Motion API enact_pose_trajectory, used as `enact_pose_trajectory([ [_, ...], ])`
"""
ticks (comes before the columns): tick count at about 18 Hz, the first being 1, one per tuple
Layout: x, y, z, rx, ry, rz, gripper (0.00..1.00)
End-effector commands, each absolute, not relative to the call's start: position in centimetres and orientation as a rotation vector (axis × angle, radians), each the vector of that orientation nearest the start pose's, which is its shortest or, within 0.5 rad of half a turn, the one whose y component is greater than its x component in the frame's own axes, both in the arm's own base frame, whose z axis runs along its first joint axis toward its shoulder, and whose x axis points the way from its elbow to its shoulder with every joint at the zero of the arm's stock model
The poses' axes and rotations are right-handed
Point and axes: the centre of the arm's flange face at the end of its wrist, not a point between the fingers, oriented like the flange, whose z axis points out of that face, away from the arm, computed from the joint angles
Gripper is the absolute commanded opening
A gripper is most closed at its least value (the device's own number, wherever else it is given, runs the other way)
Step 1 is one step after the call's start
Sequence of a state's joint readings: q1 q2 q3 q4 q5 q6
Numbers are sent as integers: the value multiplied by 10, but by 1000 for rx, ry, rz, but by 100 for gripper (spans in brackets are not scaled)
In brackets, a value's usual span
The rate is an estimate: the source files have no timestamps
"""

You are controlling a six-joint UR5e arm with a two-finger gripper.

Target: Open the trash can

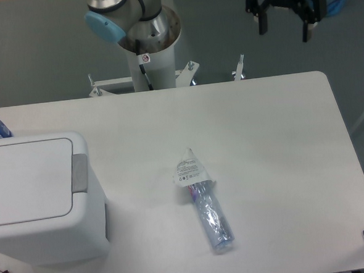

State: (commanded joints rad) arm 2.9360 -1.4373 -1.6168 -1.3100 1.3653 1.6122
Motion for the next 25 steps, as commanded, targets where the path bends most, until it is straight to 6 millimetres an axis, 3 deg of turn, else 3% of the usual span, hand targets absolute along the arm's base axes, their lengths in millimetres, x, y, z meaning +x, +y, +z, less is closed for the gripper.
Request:
enact_pose_trajectory([
  [6, -419, 246, 561, -2844, 396, 479, 100],
  [12, -416, 268, 566, -2829, 113, 430, 100],
  [16, -409, 306, 570, -2772, -40, 436, 100],
  [20, -390, 358, 569, -2662, -239, 434, 100],
  [25, -361, 402, 569, -2558, -424, 367, 100],
])
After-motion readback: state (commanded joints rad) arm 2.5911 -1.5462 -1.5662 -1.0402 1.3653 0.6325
